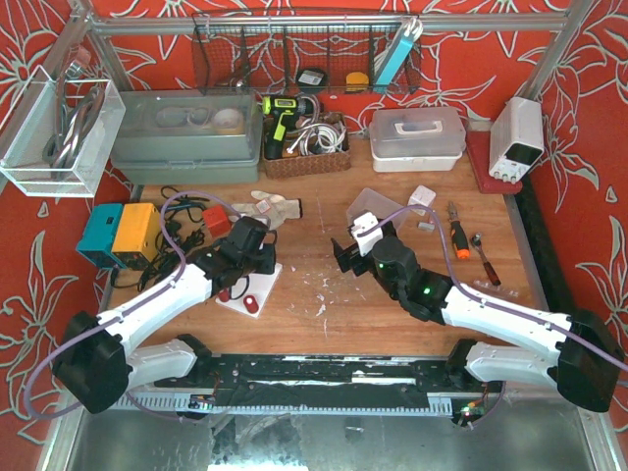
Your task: Install the large spring
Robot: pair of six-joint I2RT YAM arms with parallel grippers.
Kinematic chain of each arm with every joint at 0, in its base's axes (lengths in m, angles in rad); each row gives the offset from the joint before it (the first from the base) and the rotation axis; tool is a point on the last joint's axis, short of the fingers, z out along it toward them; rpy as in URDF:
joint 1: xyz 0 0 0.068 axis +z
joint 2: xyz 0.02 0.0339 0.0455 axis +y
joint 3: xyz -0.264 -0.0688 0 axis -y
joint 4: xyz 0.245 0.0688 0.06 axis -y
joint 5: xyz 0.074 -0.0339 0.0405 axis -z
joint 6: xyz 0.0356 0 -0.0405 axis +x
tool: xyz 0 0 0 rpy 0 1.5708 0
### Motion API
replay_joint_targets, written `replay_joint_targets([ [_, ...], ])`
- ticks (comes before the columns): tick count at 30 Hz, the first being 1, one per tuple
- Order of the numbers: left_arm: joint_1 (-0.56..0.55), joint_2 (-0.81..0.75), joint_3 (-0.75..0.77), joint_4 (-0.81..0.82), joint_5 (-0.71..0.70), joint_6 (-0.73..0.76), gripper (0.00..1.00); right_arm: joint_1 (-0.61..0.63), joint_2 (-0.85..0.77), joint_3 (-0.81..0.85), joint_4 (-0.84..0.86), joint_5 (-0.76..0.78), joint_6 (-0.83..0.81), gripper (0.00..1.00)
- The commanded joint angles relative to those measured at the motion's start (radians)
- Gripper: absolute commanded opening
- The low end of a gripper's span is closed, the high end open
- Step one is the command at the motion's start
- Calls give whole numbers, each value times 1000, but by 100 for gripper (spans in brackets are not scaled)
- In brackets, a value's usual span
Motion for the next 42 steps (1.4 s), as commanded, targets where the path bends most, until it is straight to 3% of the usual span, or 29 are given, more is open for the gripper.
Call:
replay_joint_targets([
  [1,8,14,-11,41,5,13,0,-5,-18,-14,1,4,8,99],
  [8,8,61,4,53,-1,31,6,-8,-16,-15,2,-2,8,99],
  [15,8,108,24,74,-1,28,32,-9,-15,-15,-1,8,3,99],
  [28,8,76,72,93,13,8,53,-15,-52,-25,-2,38,-22,99],
  [33,9,-43,42,278,-15,24,68,-32,-115,-18,-7,171,-68,99],
  [34,9,-72,31,316,-33,34,75,-37,-138,-11,-16,202,-80,99],
  [37,9,-127,-4,419,-124,76,82,-78,-205,-13,-23,259,-125,99],
  [39,9,-192,-60,530,-175,141,99,-125,-246,-27,-15,290,-134,99],
  [42,14,-260,-188,745,-225,312,100,-208,-306,-79,14,362,-154,99],
])
